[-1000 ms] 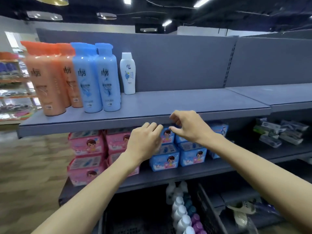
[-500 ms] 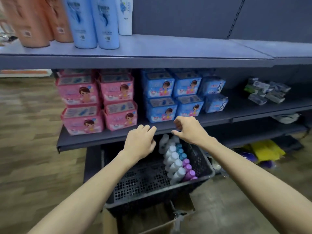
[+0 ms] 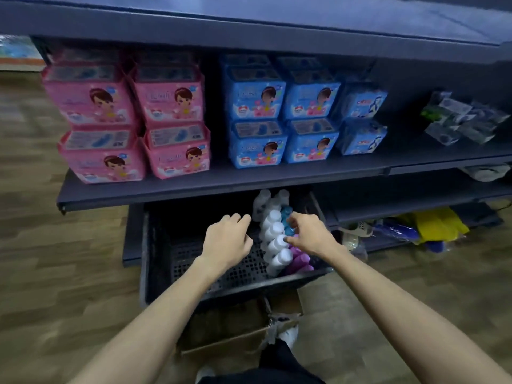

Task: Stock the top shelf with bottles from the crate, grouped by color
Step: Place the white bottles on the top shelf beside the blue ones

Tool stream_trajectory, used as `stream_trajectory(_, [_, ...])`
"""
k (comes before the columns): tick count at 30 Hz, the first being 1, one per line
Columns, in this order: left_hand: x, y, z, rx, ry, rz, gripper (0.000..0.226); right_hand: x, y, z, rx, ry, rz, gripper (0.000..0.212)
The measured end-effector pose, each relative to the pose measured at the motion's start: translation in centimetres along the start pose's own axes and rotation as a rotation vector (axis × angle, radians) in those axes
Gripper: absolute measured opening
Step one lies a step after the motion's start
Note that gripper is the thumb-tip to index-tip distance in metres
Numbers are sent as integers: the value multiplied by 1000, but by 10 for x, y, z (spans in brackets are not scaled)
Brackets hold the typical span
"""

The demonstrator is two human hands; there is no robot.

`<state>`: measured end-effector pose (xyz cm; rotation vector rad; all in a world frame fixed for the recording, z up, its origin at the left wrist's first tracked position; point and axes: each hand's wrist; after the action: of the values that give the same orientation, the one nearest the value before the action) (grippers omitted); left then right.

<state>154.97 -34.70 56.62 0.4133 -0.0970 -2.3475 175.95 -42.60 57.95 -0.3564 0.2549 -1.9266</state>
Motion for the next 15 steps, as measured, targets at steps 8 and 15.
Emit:
stream_trajectory(8, [-39, 45, -58, 20, -149, 153, 25, -28, 68, -30, 61, -249, 23, 38])
stream_trajectory(15, [-43, 76, -81, 10, -248, 318, 27, -48, 96, -53, 98, -454, 147, 45])
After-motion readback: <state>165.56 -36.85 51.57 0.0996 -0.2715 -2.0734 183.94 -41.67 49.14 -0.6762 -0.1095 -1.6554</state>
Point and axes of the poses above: each hand's wrist, its own x-axis away from the middle knuckle, its own z-axis out of the back of the hand, y = z × x, and after that the axes turned 7 degrees about y, right-handed
